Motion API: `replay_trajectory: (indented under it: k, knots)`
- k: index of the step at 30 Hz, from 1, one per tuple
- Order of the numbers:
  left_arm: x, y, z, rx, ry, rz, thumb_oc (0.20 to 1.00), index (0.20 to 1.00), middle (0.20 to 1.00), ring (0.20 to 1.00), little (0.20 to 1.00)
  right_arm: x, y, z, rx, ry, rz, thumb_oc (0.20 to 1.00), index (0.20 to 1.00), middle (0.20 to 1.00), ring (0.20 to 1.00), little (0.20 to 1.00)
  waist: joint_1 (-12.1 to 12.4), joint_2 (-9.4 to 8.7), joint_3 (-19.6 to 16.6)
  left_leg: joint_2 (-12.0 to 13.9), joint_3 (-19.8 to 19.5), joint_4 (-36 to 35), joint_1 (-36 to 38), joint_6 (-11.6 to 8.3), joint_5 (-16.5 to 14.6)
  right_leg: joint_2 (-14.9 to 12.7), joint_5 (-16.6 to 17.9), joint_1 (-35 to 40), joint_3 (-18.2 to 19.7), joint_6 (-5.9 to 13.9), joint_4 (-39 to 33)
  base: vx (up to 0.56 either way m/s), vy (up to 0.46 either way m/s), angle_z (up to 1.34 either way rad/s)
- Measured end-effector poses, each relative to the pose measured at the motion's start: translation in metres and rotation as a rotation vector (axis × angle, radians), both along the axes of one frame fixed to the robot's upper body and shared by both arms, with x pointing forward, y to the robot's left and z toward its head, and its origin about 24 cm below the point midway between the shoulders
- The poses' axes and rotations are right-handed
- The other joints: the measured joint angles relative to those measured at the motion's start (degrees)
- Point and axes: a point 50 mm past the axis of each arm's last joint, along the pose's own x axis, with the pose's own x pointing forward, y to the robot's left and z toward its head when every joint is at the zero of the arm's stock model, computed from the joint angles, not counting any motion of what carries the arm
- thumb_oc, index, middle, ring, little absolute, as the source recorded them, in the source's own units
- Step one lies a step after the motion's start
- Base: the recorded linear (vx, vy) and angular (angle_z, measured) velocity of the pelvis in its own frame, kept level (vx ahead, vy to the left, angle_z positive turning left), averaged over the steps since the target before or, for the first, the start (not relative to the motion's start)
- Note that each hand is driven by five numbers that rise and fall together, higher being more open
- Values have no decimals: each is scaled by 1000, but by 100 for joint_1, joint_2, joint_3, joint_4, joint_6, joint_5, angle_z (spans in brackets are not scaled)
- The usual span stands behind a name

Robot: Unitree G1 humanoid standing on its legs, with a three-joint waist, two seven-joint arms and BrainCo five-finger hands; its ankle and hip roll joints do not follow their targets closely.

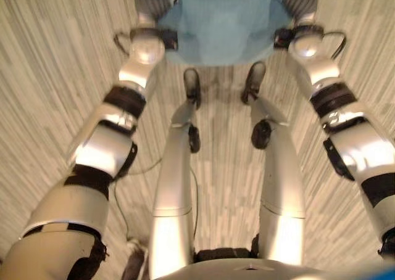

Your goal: Pick up all the scattered cushions and arrange them neatly on the sofa.

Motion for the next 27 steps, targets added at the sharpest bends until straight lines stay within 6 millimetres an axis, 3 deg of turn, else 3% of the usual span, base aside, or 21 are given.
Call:
replay_trajectory:
  k: [1, 2, 4, 5, 7, 14, 18, 22, 27]
  knots:
    - [-6, -2, -33, -23, 61, -18, 200, 200, 200, 200, 200, -5, -1, -32, 1, 60, 6, 200, 200, 200, 200, 200, -16, 25, -690, -6, -63, -140, -104, -28, 7, 36, -42, -101, -18, 68, -107, -24, -34, 6]
    - [-14, -4, -53, -53, 89, -36, 200, 200, 200, 200, 200, -10, -5, -51, 8, 90, 5, 200, 200, 200, 200, 200, -16, 43, -1057, -5, -82, -203, -66, -45, 9, 45, -79, -79, -30, 124, -115, -99, -26, 5]
    - [-26, -8, -71, -140, 95, -63, 200, 200, 200, 200, 200, -20, -10, -67, 33, 94, 14, 200, 200, 200, 200, 200, 0, 40, -1032, -13, -105, -418, 461, -79, 53, 44, -64, 420, -90, 97, -262, -59, -32, 6]
    - [-32, -10, -90, -157, 141, -65, 200, 200, 200, 200, 200, -24, -11, -81, 25, 123, 11, 200, 200, 200, 200, 200, -33, 43, -1043, -38, -147, -541, 863, -119, 98, 43, -49, 814, -88, 72, -358, 35, -51, 1]
    - [-41, -6, -101, -167, 149, -69, 200, 200, 200, 200, 200, -31, -11, -85, 20, 107, 27, 200, 200, 200, 200, 200, -62, 40, -1041, -63, -202, -868, 1378, -184, 18, 39, -207, 1241, -85, 233, -468, 38, -70, 4]
    - [-65, -5, -131, -225, 185, -86, 200, 200, 200, 200, 200, -50, -5, -112, 34, 135, 94, 200, 200, 200, 200, 200, -66, 38, -1042, 22, -292, -1842, 3213, -211, 259, 178, -259, 2913, -250, 163, -995, 75, -85, 2]
    - [-97, -6, -185, -267, 340, -97, 200, 200, 200, 200, 200, -82, -13, -174, 71, 310, 100, 200, 200, 200, 200, 200, -61, 45, -1049, 197, -392, -2204, 4656, -305, 249, 386, -423, 4608, -532, 194, -1629, 136, -114, 18]
    - [-109, -3, -199, -230, 384, -110, 200, 200, 200, 200, 200, -94, -19, -186, 80, 335, 99, 200, 200, 200, 200, 200, 29, 117, -1225, 342, -384, -1994, 4786, -484, 144, 522, -534, 4987, -680, 165, -1788, 153, -67, 16]
    - [-132, 4, -226, -244, 482, -101, 200, 200, 200, 200, 200, -109, -23, -208, 55, 423, 143, 200, 200, 200, 200, 200, 172, 84, -1305, 326, -53, -1328, 5133, -603, 343, 463, -586, 5971, -750, 92, -2206, 153, 10, 11]
